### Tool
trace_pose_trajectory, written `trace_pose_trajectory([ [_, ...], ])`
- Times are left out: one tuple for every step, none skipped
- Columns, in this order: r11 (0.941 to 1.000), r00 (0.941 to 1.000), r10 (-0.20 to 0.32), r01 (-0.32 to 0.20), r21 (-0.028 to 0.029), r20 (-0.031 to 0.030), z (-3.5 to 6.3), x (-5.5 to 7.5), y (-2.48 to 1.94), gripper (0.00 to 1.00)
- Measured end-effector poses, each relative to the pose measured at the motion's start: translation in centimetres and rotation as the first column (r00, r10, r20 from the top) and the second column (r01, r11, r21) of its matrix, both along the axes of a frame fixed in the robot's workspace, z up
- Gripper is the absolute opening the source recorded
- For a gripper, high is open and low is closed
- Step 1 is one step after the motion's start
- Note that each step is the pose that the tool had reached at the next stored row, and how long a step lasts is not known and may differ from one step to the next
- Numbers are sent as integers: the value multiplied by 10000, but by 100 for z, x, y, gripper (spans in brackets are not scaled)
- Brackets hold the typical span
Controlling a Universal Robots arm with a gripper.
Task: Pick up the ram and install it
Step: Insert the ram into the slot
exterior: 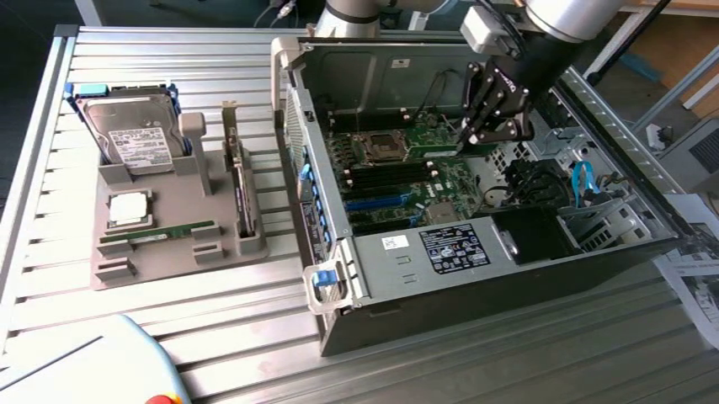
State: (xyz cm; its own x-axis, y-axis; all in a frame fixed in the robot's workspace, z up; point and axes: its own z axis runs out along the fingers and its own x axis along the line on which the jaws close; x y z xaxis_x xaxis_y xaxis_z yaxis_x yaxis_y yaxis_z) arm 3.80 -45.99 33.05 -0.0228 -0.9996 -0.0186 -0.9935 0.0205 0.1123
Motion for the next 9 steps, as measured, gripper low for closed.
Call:
trace_pose_trajectory([
  [10000,10000,0,0,-1,0,-20,-14,7,13],
  [10000,10000,0,0,1,0,-40,-24,23,13],
  [10000,10000,0,0,2,0,-65,-34,49,13],
  [10000,10000,0,0,1,0,-88,-51,71,13],
  [10000,10000,0,0,2,1,-109,-66,97,13],
  [10000,10000,0,0,2,1,-134,-90,132,13],
  [10000,10000,0,0,-1,0,-152,-110,159,13],
  [10000,10000,1,-1,2,1,-176,-133,188,13],
  [10000,10000,1,-1,2,1,-194,-151,204,13],
])
